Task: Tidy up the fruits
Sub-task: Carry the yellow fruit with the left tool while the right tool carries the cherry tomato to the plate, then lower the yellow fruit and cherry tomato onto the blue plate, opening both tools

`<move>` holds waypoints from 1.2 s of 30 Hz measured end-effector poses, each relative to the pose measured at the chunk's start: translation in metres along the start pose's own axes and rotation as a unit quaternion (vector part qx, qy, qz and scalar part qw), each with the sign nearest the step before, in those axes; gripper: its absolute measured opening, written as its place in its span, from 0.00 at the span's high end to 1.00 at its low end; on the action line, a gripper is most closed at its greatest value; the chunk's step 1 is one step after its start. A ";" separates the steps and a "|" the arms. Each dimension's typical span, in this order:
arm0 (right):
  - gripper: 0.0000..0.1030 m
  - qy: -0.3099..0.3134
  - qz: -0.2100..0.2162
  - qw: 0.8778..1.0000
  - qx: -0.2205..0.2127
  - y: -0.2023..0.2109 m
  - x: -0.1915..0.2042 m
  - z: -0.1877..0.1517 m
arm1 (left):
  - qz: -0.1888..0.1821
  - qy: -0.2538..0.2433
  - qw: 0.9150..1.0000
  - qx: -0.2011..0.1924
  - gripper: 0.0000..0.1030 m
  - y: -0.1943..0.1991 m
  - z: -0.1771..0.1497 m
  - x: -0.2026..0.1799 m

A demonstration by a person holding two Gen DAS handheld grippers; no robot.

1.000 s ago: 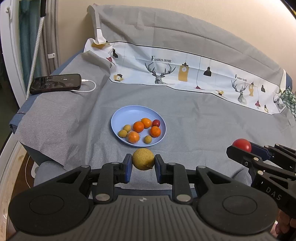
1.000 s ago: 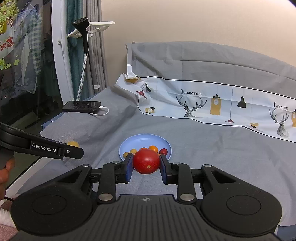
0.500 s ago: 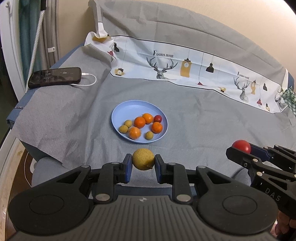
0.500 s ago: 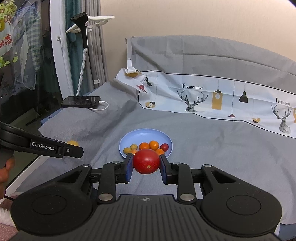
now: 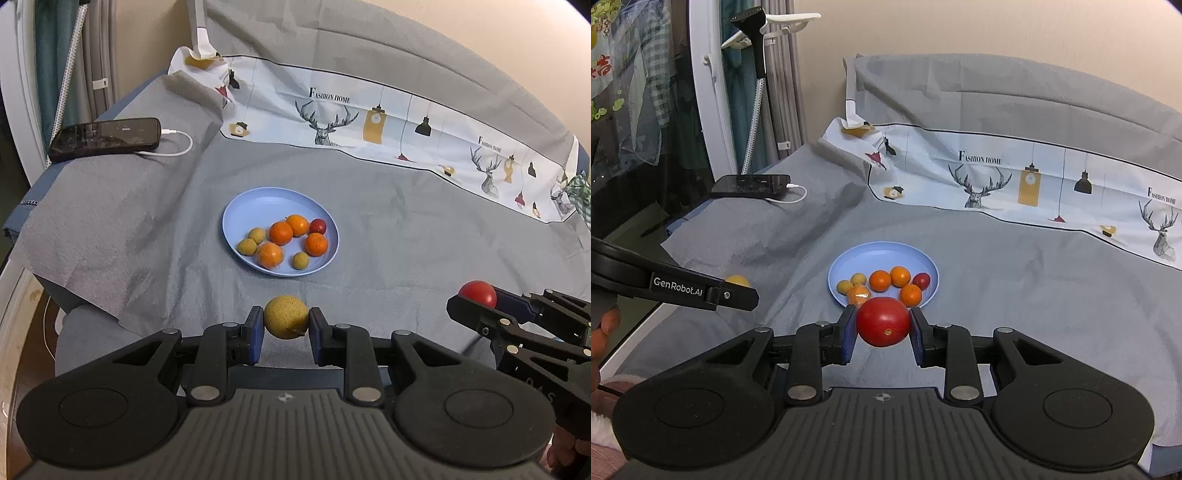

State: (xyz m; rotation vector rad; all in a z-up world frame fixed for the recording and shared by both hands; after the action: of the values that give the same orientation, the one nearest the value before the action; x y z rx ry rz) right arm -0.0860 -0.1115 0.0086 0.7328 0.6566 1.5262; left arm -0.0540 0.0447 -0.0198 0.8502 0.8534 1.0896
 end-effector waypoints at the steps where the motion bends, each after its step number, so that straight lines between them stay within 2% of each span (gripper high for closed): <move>1: 0.70 0.000 0.000 1.000 0.002 -0.002 0.000 0.000 | -0.002 0.001 1.000 0.003 0.73 -0.002 0.001 0.002; 8: 0.70 0.007 -0.006 1.000 0.020 -0.022 -0.001 0.005 | -0.007 0.013 1.000 0.016 0.73 -0.018 0.016 0.012; 15: 0.70 0.002 -0.006 0.999 0.043 -0.056 -0.005 0.016 | -0.009 0.014 0.999 0.040 0.73 -0.047 0.046 0.014; 24: 0.70 -0.014 0.002 0.997 0.076 -0.125 -0.022 0.041 | 0.004 0.015 0.998 0.066 0.73 -0.106 0.103 0.017; 36: 0.70 -0.001 0.013 0.996 0.093 -0.222 -0.036 0.083 | 0.032 0.001 0.996 0.085 0.73 -0.193 0.174 0.018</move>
State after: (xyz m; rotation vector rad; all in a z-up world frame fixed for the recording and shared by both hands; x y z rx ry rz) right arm 0.1198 -0.1305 -0.1118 0.8852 0.7976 1.5021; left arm 0.1793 -0.0100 -0.1225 1.0250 0.9362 1.0848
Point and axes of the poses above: each gripper's, at about its wrist camera, not at the fingertips, and y roughly against the way its jaws point, x to its left, z to its top, the point moved 5 cm from there along -y, roughly the way its jaws point, and after that the axes turned 14 degrees about x, right-handed, at the moved point
